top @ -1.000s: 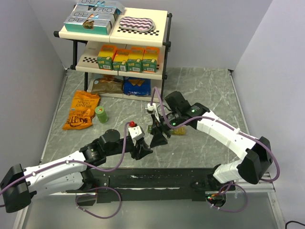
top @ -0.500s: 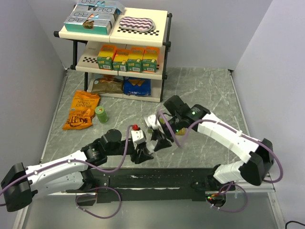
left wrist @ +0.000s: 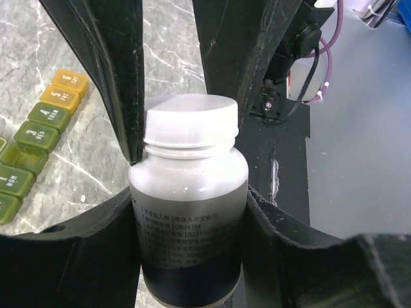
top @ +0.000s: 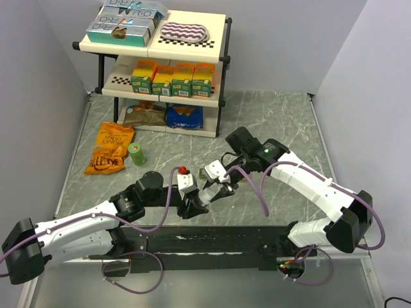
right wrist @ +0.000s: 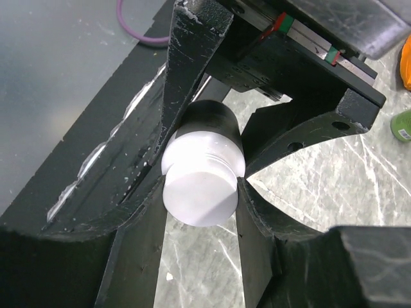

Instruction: Sort the pills into containers

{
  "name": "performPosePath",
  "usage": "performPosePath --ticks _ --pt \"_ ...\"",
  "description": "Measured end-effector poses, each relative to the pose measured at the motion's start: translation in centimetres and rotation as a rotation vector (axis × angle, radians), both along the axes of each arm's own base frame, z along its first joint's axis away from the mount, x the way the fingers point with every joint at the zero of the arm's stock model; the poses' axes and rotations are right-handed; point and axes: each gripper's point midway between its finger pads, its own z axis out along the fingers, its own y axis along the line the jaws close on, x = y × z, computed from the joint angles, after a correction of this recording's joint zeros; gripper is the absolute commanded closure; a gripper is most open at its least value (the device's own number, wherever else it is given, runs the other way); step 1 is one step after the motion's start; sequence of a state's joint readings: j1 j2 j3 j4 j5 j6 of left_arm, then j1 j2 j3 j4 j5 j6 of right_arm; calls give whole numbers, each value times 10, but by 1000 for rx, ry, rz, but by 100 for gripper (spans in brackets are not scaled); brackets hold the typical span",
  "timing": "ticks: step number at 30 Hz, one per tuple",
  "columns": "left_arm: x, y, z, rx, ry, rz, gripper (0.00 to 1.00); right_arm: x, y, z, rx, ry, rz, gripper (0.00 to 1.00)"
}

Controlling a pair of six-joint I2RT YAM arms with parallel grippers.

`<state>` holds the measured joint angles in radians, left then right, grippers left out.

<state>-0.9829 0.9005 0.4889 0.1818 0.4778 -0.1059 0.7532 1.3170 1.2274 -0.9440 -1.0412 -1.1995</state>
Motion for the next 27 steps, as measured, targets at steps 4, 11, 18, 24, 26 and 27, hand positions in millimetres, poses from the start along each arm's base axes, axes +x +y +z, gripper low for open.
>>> performPosePath --ticks 4,11,18,24,26,27 --pt "0 1 2 -5 1 5 99 -1 1 2 8 35 -10 29" --pt "2 4 8 -20 -19 28 99 -7 5 2 -7 203 -86 12" --pt "9 7 10 -25 -37 74 99 3 8 32 -45 325 -230 12" --pt "19 10 10 -18 -46 132 99 20 12 38 -120 400 -411 15" --pt "21 11 10 -19 -48 148 99 23 13 30 -161 426 -455 15" --pt "22 11 10 -19 -49 155 99 24 14 26 -178 438 -471 16"
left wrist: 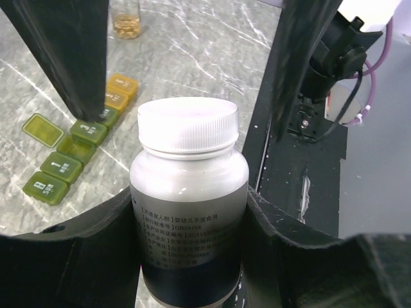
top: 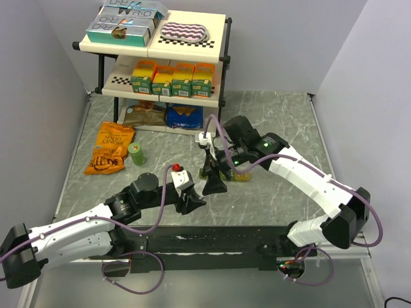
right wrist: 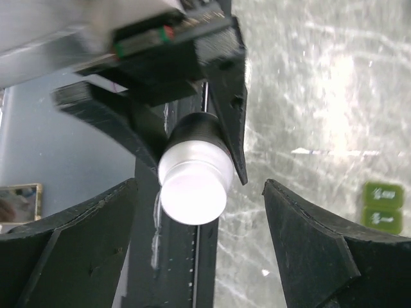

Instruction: Sort the pills into containers

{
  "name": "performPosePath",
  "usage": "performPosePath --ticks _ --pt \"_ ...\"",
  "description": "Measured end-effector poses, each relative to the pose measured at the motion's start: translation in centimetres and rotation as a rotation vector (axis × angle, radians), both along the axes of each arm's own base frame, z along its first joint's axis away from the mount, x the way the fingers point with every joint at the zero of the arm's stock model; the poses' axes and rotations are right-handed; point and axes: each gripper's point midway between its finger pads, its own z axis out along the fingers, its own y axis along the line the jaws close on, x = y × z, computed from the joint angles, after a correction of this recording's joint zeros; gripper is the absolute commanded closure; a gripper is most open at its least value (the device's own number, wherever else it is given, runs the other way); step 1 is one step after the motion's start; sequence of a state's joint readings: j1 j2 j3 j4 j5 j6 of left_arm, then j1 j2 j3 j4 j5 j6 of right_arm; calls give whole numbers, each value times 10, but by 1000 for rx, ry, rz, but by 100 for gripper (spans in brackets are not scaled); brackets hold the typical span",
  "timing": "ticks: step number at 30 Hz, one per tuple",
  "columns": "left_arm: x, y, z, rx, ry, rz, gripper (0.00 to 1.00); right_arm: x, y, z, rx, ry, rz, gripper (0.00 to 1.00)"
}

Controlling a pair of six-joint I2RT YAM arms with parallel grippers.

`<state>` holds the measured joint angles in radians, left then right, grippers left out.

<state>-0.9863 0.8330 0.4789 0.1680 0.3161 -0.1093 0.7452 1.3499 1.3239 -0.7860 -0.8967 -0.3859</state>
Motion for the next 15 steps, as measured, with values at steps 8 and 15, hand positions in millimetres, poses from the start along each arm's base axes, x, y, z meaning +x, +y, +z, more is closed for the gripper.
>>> performPosePath --ticks 8,15 --pt "6 2 0 3 -2 38 99 -2 4 -12 -55 53 -30 44" --pt "7 3 -3 13 7 46 99 -1 6 -16 -86 80 -18 82"
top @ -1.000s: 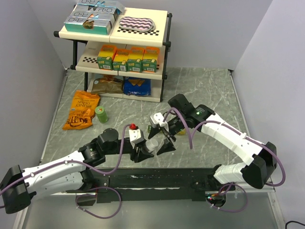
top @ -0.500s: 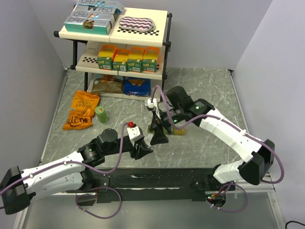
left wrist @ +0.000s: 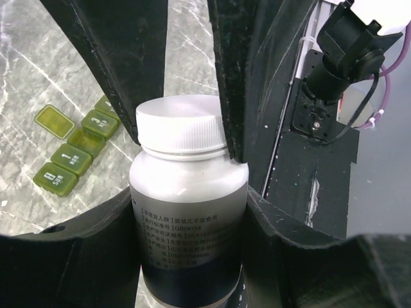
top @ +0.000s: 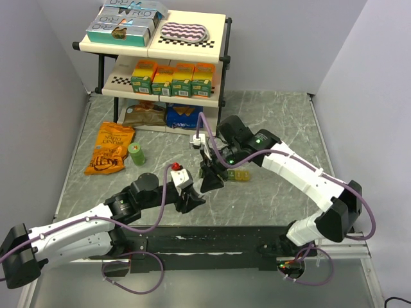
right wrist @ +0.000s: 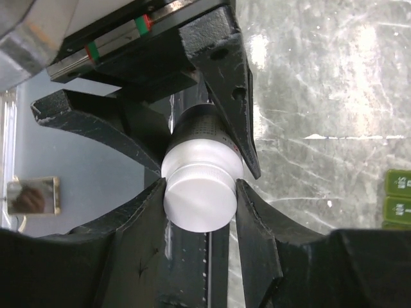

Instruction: Sort the pills into containers

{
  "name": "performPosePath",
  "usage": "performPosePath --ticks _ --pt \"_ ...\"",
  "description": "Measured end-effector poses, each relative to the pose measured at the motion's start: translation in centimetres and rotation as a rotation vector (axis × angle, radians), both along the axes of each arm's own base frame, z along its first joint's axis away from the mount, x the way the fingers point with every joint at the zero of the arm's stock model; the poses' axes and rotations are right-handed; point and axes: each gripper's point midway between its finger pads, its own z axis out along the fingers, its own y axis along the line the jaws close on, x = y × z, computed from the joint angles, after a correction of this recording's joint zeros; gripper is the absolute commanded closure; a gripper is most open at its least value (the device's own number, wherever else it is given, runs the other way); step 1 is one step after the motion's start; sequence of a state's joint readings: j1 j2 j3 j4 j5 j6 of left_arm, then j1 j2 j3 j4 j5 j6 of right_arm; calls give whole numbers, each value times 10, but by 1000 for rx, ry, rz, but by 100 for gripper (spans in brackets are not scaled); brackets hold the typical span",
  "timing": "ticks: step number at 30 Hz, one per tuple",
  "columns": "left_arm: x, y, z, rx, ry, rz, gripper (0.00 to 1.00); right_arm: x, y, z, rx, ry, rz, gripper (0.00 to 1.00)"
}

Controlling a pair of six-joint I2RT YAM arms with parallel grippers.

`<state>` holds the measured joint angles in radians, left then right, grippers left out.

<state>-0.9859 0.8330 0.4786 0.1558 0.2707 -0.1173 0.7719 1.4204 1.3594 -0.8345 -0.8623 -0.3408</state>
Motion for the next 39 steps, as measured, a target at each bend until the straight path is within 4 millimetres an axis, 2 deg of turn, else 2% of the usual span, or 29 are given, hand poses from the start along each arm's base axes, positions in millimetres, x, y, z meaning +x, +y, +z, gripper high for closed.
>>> performPosePath --ticks 5,8,12,15,29,39 --pt "-2 -1 2 -7 -2 -13 99 -3 -2 3 24 -78 133 82" --pt "-8 -2 4 -14 -2 -45 99 -10 -4 4 115 -211 294 79" --pt "-20 -6 6 -23 -13 -115 99 -23 -10 7 279 -465 525 84" --pt "-23 -7 9 -33 -23 -138 99 -26 -9 11 336 -556 621 85" --pt "-24 -6 12 -39 -28 -143 99 -26 -11 13 423 -559 690 81" --pt "-33 -8 12 -45 -15 -199 99 -32 -11 14 473 -599 745 77"
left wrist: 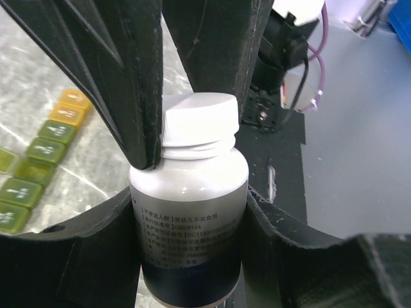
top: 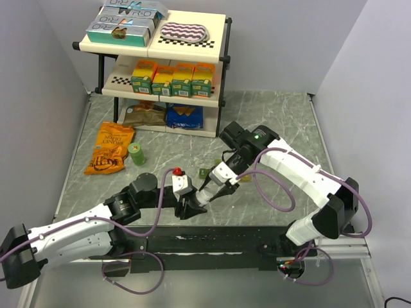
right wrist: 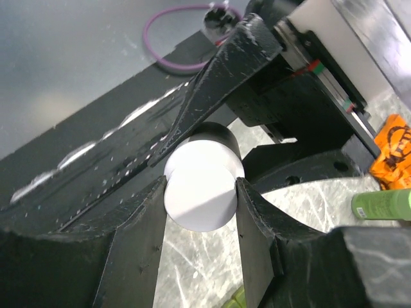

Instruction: Sort the pills into containers

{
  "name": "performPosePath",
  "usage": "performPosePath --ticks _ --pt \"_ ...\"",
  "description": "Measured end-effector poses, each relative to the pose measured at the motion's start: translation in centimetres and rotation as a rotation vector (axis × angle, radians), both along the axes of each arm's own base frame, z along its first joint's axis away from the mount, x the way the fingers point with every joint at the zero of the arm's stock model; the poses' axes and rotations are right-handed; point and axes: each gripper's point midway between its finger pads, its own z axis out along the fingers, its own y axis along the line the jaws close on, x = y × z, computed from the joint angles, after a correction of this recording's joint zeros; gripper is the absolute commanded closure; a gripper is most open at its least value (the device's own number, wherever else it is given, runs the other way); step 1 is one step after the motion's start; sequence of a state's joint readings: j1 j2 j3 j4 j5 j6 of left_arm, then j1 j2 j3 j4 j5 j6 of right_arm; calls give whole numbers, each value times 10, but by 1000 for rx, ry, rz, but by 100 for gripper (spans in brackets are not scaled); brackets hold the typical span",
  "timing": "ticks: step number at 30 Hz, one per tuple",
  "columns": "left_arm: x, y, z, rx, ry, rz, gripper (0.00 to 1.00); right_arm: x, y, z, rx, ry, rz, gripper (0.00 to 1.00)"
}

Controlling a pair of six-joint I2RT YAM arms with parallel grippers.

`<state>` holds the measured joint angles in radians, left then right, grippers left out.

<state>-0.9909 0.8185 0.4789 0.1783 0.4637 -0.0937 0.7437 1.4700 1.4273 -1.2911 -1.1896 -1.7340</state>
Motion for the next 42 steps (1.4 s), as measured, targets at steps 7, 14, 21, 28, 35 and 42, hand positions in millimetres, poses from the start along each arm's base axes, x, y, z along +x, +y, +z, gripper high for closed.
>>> performPosePath --ticks 7,14,21,28,35,42 --pt "-9 -4 -15 42 50 -67 99 -8 -3 -16 -79 -87 49 63" --pt "-12 -3 -17 51 55 -82 99 -12 -6 -21 -95 -85 35 17" --pt "-13 -2 -9 26 37 -82 99 -14 -7 -24 -134 -5 -52 14" --pt "-1 4 -1 10 7 4 99 -3 -1 -1 -210 205 -293 8" --pt "12 9 5 -5 -19 89 99 2 1 14 -326 387 -496 9" --pt "20 9 3 4 -19 128 99 9 5 9 -376 436 -608 29"
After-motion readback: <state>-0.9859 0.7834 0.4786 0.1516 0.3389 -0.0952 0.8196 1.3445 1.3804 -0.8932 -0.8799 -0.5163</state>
